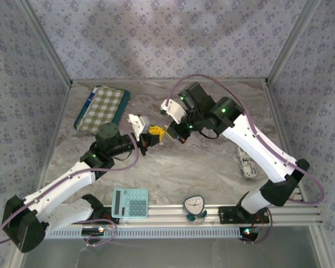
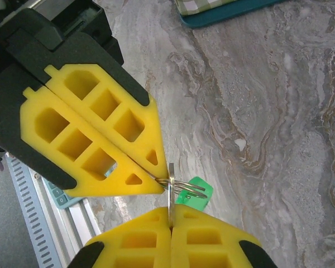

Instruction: Remove the keys from the keyring

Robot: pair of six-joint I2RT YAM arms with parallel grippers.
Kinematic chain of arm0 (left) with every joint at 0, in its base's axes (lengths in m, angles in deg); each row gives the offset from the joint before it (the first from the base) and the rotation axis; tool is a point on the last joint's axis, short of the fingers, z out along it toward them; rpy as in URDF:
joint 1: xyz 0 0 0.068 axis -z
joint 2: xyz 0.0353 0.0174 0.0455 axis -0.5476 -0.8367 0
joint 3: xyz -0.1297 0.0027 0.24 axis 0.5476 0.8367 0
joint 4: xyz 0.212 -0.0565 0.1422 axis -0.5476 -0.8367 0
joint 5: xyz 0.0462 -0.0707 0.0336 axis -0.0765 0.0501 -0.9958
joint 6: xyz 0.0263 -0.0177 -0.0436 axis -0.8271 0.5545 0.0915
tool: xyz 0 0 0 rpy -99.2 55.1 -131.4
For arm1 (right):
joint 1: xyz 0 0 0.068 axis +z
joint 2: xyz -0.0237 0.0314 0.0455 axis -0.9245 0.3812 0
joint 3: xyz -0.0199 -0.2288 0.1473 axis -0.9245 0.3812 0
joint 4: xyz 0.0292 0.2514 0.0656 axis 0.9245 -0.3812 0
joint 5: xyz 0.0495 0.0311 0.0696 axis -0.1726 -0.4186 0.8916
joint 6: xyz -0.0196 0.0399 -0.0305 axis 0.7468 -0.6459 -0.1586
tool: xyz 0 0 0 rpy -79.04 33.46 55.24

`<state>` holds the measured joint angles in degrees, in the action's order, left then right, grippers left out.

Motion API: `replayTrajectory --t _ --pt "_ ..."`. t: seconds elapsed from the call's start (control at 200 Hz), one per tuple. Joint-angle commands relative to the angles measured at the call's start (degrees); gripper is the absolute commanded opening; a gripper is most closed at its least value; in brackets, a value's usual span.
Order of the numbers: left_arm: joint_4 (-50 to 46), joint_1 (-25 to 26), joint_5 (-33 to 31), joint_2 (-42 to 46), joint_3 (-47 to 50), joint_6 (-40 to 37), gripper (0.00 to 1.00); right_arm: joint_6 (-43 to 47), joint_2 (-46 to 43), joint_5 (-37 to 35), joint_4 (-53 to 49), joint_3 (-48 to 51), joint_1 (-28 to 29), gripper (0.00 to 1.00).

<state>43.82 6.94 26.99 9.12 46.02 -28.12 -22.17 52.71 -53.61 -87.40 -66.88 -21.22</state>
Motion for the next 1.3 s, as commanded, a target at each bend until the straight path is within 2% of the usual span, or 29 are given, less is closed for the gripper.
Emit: replayTrajectory --t 0.0,0.325,0.525,0.67,0.815,1.064,1.294 --pt "0.3 0.3 -0.5 0.1 -1.9 -1.7 0.00 -0.6 -2.2 2.1 1.1 0.7 -0.5 0.00" --pt "3.1 1.1 -0.3 3.7 -0.2 -3.5 0.00 -7.0 -2.5 6.7 4.0 4.8 -6.1 0.00" --pt "1.6 2.1 -1.0 3.1 1.2 -4.2 0.00 -7.3 -4.2 7.2 6.7 4.4 -6.2 0.00" --pt "1.5 2.2 -3.2 3.5 2.8 -3.0 0.00 -6.1 -4.3 5.8 4.8 2.8 -5.9 0.00" --pt "1.4 2.2 -6.4 5.1 4.1 -2.8 0.19 -5.2 -4.3 5.3 3.2 2.0 -5.5 0.00" --pt "2.6 2.2 -6.3 6.1 3.6 -2.6 0.34 -4.5 -4.5 4.9 2.5 1.7 -4.6 0.00" --pt "3.3 2.2 -3.5 3.7 0.7 -2.9 0.40 -4.1 -4.7 4.6 2.8 2.0 -3.5 0.00"
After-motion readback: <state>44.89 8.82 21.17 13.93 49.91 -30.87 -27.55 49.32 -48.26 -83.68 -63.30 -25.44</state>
